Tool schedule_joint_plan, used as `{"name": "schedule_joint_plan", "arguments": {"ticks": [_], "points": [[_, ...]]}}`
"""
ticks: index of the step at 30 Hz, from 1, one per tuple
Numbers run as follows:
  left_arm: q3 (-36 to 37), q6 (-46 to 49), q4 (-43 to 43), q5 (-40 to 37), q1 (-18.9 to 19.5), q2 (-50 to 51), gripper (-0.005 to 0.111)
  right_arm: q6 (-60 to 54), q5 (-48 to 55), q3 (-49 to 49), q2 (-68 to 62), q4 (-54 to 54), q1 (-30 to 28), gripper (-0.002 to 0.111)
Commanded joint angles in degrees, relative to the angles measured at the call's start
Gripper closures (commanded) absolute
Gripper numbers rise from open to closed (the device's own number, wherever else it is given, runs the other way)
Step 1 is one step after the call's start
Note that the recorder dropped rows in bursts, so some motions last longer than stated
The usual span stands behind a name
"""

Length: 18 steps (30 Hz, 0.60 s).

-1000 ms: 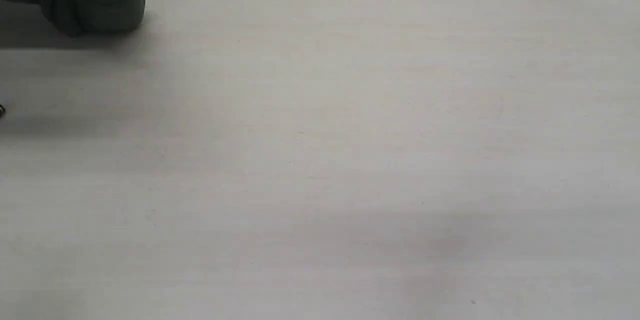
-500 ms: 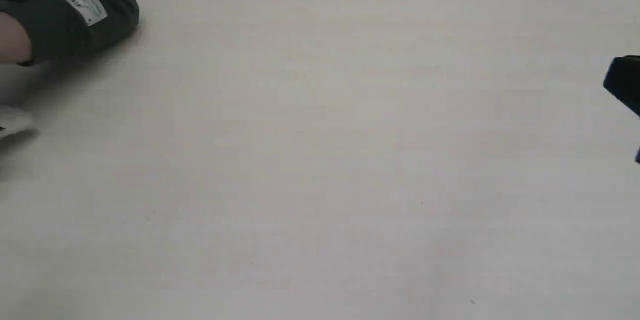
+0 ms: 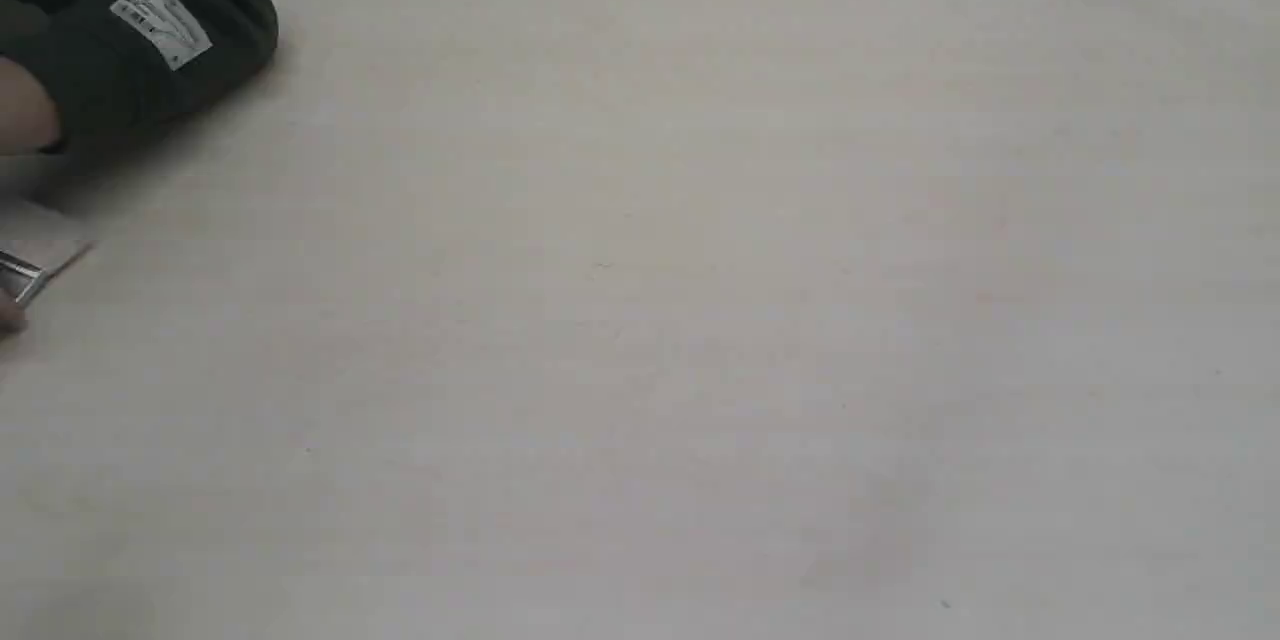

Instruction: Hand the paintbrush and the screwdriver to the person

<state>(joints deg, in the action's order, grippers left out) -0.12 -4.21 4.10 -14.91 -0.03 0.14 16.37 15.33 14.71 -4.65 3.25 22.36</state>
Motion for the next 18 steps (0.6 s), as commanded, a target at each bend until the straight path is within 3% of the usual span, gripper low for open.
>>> {"name": "schedule_joint_plan", "arguments": {"ticks": [1, 10, 18], "points": [[0.1, -0.1, -0.1, 0.6, -0.3, -0.1, 0.107, -0.6, -3.6, -4.1, 2.9, 0.6, -0.2, 0.104], [0.1, -0.1, -0.2, 0.5, -0.3, -0.1, 0.107, -0.5, -14.8, -14.7, 4.6, 0.4, -0.2, 0.104], [0.1, -0.1, -0.2, 0.5, -0.3, -0.1, 0.107, -4.1, -13.0, -14.7, 4.6, -5.5, -0.2, 0.104]]}}
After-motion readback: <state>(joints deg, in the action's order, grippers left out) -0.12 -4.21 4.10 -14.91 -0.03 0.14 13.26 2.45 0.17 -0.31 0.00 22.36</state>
